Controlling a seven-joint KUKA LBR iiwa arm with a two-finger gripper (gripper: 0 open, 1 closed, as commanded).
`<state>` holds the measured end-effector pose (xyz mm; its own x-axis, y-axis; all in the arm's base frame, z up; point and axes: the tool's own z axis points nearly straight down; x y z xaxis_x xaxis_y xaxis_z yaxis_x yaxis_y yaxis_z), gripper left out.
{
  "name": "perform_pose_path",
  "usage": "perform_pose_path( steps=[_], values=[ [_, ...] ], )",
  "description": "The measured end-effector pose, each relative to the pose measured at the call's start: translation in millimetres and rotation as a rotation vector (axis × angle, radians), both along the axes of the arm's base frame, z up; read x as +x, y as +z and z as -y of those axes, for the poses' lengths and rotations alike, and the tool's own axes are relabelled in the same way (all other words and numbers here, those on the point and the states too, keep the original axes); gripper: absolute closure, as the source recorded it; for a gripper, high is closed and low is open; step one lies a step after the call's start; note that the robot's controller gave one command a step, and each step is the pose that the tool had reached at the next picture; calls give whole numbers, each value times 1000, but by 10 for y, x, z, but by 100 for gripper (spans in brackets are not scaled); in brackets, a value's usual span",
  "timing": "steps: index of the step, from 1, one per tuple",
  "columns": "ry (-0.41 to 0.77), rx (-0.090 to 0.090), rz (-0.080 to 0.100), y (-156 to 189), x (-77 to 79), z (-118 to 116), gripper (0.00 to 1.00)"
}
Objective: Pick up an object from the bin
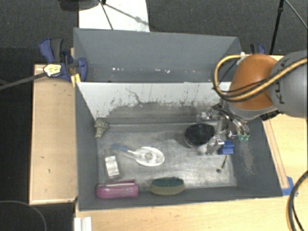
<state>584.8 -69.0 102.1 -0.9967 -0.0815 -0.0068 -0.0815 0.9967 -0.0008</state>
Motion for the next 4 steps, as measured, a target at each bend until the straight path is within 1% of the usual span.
perform_pose_path(
  steps=[1, 2, 3, 4],
  values=[
    [-160, 1, 2, 4, 14, -20, 0],
    [-143, 1, -4, -320, -6, -46, 0],
    [-141, 0, -3, -305, 5, -43, 0],
    [-140, 1, -6, -297, 5, -43, 100]
  ],
)
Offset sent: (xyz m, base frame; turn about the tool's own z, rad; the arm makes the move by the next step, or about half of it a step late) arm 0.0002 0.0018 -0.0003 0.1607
